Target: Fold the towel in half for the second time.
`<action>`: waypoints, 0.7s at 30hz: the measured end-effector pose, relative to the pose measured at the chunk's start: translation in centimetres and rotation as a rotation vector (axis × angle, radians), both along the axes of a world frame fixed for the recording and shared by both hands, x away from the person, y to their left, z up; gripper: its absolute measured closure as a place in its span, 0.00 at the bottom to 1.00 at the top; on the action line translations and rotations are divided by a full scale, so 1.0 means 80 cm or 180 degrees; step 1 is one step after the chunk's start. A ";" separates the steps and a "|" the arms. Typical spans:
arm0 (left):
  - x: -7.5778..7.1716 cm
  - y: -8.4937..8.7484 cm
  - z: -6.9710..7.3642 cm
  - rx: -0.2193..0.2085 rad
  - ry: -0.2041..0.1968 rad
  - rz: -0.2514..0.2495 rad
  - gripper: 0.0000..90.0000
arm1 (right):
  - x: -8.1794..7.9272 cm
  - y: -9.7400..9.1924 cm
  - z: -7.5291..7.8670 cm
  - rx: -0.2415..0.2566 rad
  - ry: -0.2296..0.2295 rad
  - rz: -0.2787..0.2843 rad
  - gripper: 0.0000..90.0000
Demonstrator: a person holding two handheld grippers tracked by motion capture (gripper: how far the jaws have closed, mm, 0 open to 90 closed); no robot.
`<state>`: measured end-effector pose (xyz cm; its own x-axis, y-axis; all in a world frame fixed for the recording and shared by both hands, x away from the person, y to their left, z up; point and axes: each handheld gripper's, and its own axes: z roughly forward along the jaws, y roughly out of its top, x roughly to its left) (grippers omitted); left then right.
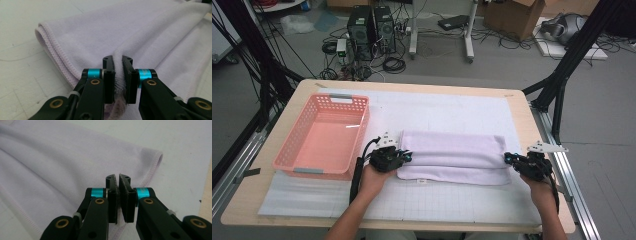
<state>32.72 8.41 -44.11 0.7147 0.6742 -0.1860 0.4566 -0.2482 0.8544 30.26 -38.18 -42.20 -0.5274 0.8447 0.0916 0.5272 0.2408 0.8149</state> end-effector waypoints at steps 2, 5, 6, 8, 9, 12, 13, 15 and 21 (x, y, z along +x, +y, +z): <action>-0.010 0.005 0.002 -0.0037 -0.0098 -0.0009 0.87 | -0.013 -0.002 -0.001 0.0060 -0.0072 0.0012 0.95; -0.024 0.015 0.000 -0.0120 -0.0149 -0.0021 0.82 | -0.032 -0.004 -0.003 0.0087 -0.0138 0.0055 0.95; -0.027 0.017 -0.001 -0.0130 -0.0145 -0.0030 0.79 | -0.037 -0.005 -0.003 0.0070 -0.0142 0.0058 0.95; -0.033 0.022 -0.003 -0.0200 -0.0089 -0.0009 0.69 | -0.045 -0.009 -0.004 0.0105 -0.0101 0.0070 0.94; -0.035 0.024 -0.003 -0.0246 -0.0057 0.0022 0.63 | -0.050 -0.010 -0.005 0.0112 -0.0068 0.0075 0.92; -0.040 0.030 0.004 -0.0369 -0.0093 0.0091 0.52 | -0.060 -0.014 -0.001 0.0165 -0.0087 -0.0005 0.72; -0.042 0.031 0.006 -0.0421 -0.0106 0.0098 0.51 | -0.062 -0.016 0.003 0.0214 -0.0175 -0.0030 0.68; -0.043 0.032 0.006 -0.0418 -0.0092 0.0089 0.50 | -0.065 -0.017 0.011 0.0343 -0.0255 -0.0095 0.64; -0.037 0.025 -0.011 -0.0266 0.0277 0.0213 0.53 | -0.055 -0.002 -0.012 0.0082 -0.0001 -0.0187 0.65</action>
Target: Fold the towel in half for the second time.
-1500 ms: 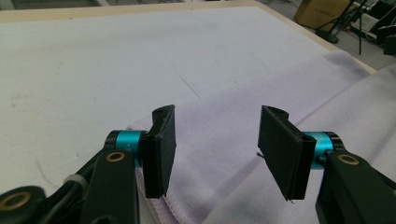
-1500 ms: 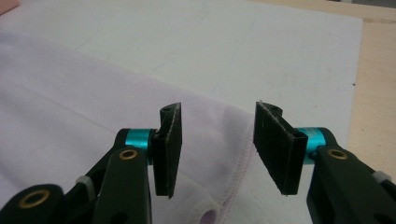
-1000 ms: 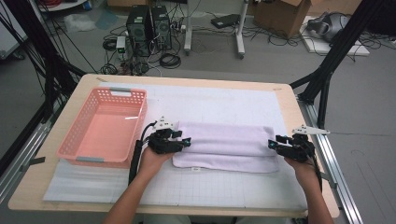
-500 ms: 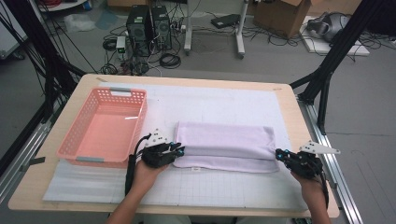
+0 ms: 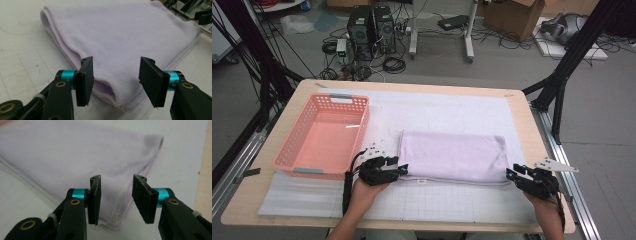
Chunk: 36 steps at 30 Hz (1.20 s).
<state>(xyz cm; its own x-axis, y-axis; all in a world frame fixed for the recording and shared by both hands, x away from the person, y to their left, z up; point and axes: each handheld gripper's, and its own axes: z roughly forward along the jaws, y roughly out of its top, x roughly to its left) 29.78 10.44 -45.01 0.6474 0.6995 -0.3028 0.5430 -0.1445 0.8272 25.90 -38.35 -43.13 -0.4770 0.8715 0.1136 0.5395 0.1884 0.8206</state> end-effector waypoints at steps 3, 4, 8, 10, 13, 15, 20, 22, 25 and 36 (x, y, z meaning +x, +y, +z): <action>0.001 -0.003 -0.004 0.0062 0.0107 0.0041 0.59 | 0.006 0.004 -0.011 -0.0106 0.0229 -0.0005 0.77; 0.000 -0.004 -0.004 0.0104 0.0132 0.0039 0.68 | 0.007 0.005 -0.013 -0.0138 0.0270 0.0017 0.88; -0.007 -0.005 -0.001 0.0185 0.0165 0.0056 0.94 | 0.001 0.005 -0.009 -0.0191 0.0331 0.0009 0.97; -0.014 -0.001 0.001 0.0142 0.0185 0.0052 0.94 | -0.004 0.002 -0.007 -0.0255 0.0369 0.0004 0.97; -0.022 0.003 0.000 0.0118 0.0163 0.0095 0.85 | -0.010 -0.003 -0.007 -0.0127 0.0507 -0.0029 0.88; -0.023 0.006 0.003 0.0034 0.0092 0.0168 0.65 | -0.011 -0.006 -0.003 -0.0060 0.0475 -0.0157 0.72; -0.017 0.012 0.013 -0.0100 -0.0119 0.0223 0.57 | -0.012 -0.010 0.006 0.0035 0.0137 -0.0236 0.74; -0.014 0.012 0.014 -0.0110 -0.0126 0.0242 0.58 | -0.007 -0.005 0.005 -0.0021 0.0026 -0.0199 0.79; -0.002 0.005 0.011 -0.0117 -0.0112 0.0194 0.65 | 0.004 0.011 0.001 0.0005 0.0021 -0.0017 0.83; -0.004 -0.016 -0.001 0.0472 -0.0056 0.0273 0.84 | 0.008 0.017 -0.015 -0.0402 0.0223 -0.0022 0.87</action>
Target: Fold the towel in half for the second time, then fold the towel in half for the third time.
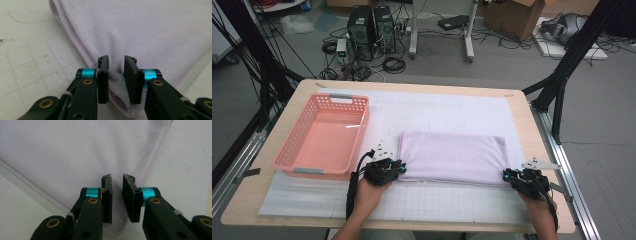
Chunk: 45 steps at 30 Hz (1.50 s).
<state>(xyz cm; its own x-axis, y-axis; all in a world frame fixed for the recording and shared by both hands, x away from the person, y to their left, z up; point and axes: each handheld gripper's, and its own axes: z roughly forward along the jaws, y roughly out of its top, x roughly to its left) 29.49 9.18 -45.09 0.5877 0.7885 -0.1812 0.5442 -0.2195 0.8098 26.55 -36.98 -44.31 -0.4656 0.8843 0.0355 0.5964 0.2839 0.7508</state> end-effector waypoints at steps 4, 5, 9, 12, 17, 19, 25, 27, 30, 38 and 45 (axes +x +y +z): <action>-0.006 0.009 -0.001 -0.0017 0.0072 0.0080 0.84 | -0.005 -0.009 0.001 0.0031 0.0014 -0.0059 0.86; -0.006 0.012 -0.002 -0.0048 0.0102 0.0103 0.82 | -0.006 -0.011 0.001 0.0044 -0.0007 -0.0063 0.84; -0.006 0.020 0.000 -0.0206 0.0017 0.0092 0.73 | -0.015 -0.023 0.004 0.0111 -0.0103 -0.0014 0.79; -0.007 0.023 0.005 -0.0360 -0.0086 0.0070 0.64 | -0.020 -0.030 0.012 0.0154 -0.0261 -0.0025 0.74; -0.012 0.025 0.018 -0.0606 -0.0471 -0.0064 0.44 | -0.027 -0.037 0.022 0.0273 -0.0506 -0.0162 0.57; -0.012 0.024 0.020 -0.0655 -0.0549 -0.0059 0.34 | -0.028 -0.036 0.023 0.0285 -0.0529 -0.0183 0.51; -0.014 0.023 0.021 -0.0675 -0.0621 -0.0048 0.21 | -0.025 -0.027 0.023 0.0225 -0.0596 -0.0148 0.33; -0.014 0.023 0.021 -0.0668 -0.0626 -0.0071 0.21 | -0.025 -0.027 0.023 0.0231 -0.0591 -0.0143 0.31; -0.014 0.021 0.023 -0.0677 -0.0649 -0.0067 0.21 | -0.023 -0.028 0.024 0.0250 -0.0610 -0.0124 0.26; -0.016 0.018 0.023 -0.0596 -0.0668 -0.0112 0.22 | -0.025 -0.028 0.025 0.0258 -0.0634 -0.0112 0.24; -0.014 0.016 0.021 -0.0543 -0.0640 -0.0138 0.24 | -0.024 -0.029 0.023 0.0252 -0.0609 -0.0116 0.24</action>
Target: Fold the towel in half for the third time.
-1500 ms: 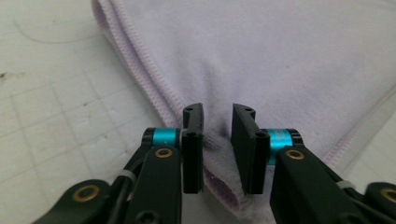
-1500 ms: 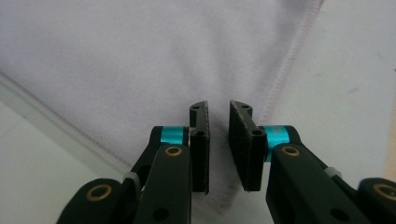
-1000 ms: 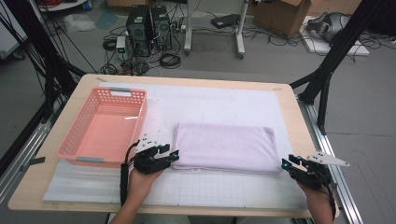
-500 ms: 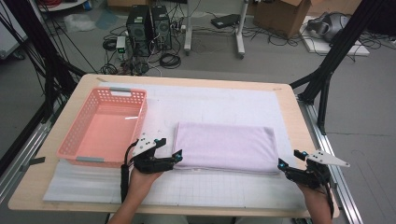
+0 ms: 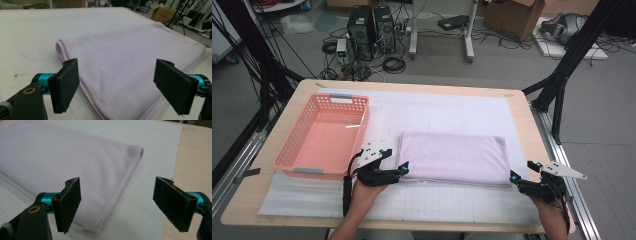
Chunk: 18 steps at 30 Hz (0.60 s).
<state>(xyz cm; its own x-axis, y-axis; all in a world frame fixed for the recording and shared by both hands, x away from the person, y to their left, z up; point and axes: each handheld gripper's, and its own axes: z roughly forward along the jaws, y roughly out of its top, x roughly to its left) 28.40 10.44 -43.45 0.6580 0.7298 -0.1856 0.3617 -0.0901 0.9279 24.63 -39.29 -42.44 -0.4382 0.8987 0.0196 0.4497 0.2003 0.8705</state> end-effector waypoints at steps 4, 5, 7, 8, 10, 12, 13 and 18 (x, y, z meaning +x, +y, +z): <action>0.001 -0.001 -0.002 0.0016 0.0042 -0.0002 0.25 | 0.000 0.000 -0.001 -0.0007 0.0002 0.0005 0.24; 0.003 -0.002 -0.003 0.0035 0.0089 -0.0007 0.26 | 0.000 -0.001 -0.001 -0.0018 0.0007 0.0002 0.24; 0.005 -0.004 -0.006 0.0057 0.0157 -0.0002 0.27 | 0.000 -0.001 -0.002 -0.0016 0.0020 0.0000 0.24; 0.005 -0.004 -0.007 0.0080 0.0189 -0.0007 0.28 | -0.001 -0.001 -0.002 -0.0008 0.0027 -0.0001 0.24; 0.006 -0.004 -0.009 0.0110 0.0254 0.0016 0.31 | -0.001 -0.002 -0.002 -0.0015 0.0030 -0.0003 0.24; 0.007 -0.004 -0.010 0.0136 0.0310 0.0030 0.32 | 0.000 -0.002 -0.003 -0.0017 0.0038 0.0008 0.24; 0.008 -0.004 -0.011 0.0156 0.0339 0.0040 0.33 | 0.001 -0.001 -0.003 -0.0015 0.0045 0.0019 0.24; 0.009 -0.007 -0.016 0.0217 0.0490 0.0088 0.33 | 0.003 0.003 -0.004 -0.0028 0.0062 0.0075 0.24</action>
